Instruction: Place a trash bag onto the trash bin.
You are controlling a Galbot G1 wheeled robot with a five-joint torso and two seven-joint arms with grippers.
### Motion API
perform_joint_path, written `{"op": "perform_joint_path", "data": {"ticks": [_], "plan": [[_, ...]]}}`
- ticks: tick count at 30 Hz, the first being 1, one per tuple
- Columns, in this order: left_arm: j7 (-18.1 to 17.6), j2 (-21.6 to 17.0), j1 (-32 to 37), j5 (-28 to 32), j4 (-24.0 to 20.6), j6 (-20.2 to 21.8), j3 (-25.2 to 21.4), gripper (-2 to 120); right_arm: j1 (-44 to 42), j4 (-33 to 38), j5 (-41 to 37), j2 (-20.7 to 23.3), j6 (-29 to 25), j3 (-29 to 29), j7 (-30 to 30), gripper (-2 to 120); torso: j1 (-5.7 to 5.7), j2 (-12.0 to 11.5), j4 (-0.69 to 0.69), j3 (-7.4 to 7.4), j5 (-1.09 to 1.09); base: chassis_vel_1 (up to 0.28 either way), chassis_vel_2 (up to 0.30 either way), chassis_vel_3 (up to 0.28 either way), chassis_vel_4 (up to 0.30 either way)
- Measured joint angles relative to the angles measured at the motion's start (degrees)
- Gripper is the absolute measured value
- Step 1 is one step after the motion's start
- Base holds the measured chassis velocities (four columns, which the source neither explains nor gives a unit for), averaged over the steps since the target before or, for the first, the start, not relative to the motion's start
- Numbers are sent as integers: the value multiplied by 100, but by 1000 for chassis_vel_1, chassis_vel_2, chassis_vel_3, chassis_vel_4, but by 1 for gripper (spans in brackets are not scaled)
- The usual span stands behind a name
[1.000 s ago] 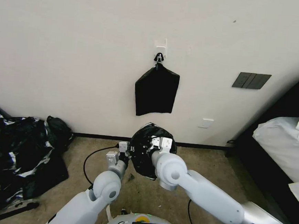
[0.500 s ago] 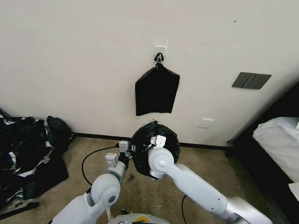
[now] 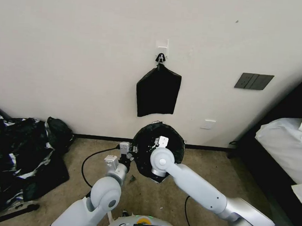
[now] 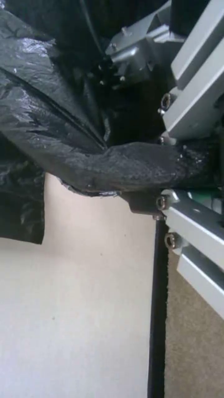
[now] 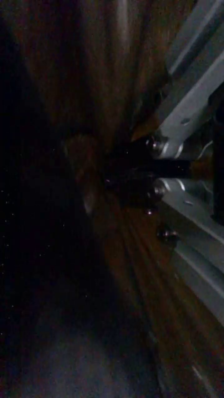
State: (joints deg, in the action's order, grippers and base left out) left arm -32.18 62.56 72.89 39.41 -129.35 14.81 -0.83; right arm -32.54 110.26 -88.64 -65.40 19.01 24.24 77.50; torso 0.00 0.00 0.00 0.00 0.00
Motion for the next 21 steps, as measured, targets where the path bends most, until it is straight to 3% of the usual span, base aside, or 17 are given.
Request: {"op": "perform_joint_path", "data": {"ticks": [21], "plan": [[6, -19, 61, 32, -104, -3, 29, 0, -113, -230, 361, -102, 40, -87, -210, 0, 0, 0, 0, 0, 0, 0, 0, 0, 0]]}}
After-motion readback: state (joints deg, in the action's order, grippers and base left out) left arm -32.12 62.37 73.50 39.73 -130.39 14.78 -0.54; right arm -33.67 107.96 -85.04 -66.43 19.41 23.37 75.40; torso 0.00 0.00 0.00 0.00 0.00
